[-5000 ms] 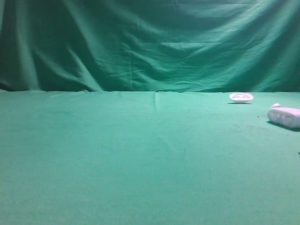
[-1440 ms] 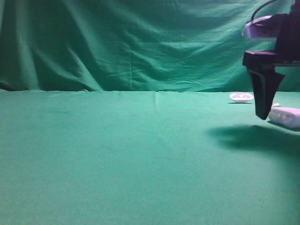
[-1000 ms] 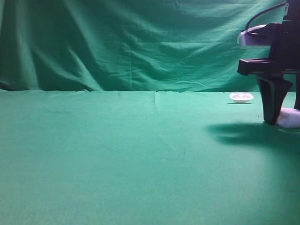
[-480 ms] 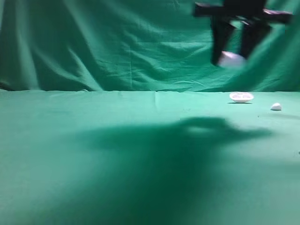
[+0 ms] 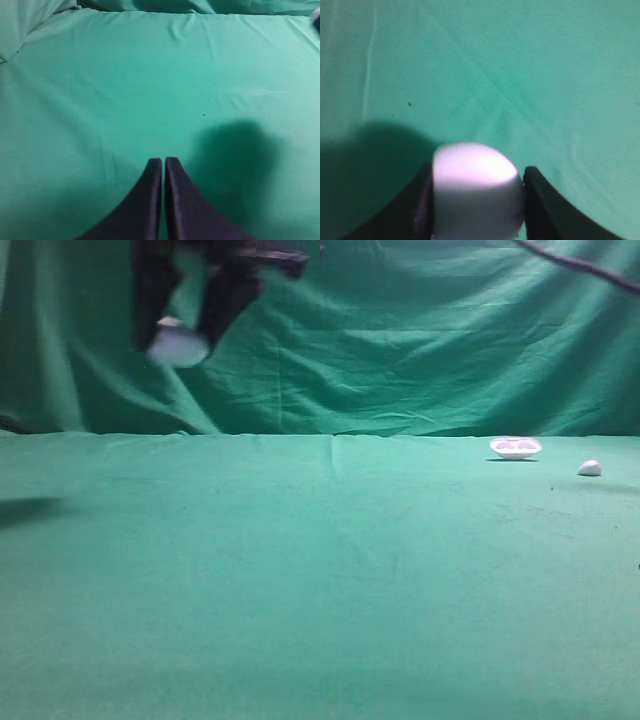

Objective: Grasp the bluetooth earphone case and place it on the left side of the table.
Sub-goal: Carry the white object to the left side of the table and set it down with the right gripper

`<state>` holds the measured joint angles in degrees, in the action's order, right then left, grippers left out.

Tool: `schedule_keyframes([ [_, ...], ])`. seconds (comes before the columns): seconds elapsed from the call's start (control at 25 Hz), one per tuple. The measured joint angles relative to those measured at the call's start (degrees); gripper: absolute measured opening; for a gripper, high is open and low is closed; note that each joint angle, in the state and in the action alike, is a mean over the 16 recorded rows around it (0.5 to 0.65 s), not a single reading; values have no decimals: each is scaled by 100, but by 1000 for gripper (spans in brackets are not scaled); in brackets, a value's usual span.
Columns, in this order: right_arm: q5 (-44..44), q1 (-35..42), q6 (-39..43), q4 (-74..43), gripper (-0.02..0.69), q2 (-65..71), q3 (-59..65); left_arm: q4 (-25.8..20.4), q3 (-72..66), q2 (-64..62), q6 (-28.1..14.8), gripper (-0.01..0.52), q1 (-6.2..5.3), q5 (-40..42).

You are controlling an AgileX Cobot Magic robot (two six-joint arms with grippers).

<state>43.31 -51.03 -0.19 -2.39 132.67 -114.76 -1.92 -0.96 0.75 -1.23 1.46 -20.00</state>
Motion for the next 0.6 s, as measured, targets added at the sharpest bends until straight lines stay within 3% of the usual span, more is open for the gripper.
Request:
schedule_keyframes([
  [0.32,-238,-88,-9,204,435,336,-75,0,0,0,0,0,0,0],
  [0.6,229,-87,19,256,519,221,-362,0,0,0,0,0,0,0],
])
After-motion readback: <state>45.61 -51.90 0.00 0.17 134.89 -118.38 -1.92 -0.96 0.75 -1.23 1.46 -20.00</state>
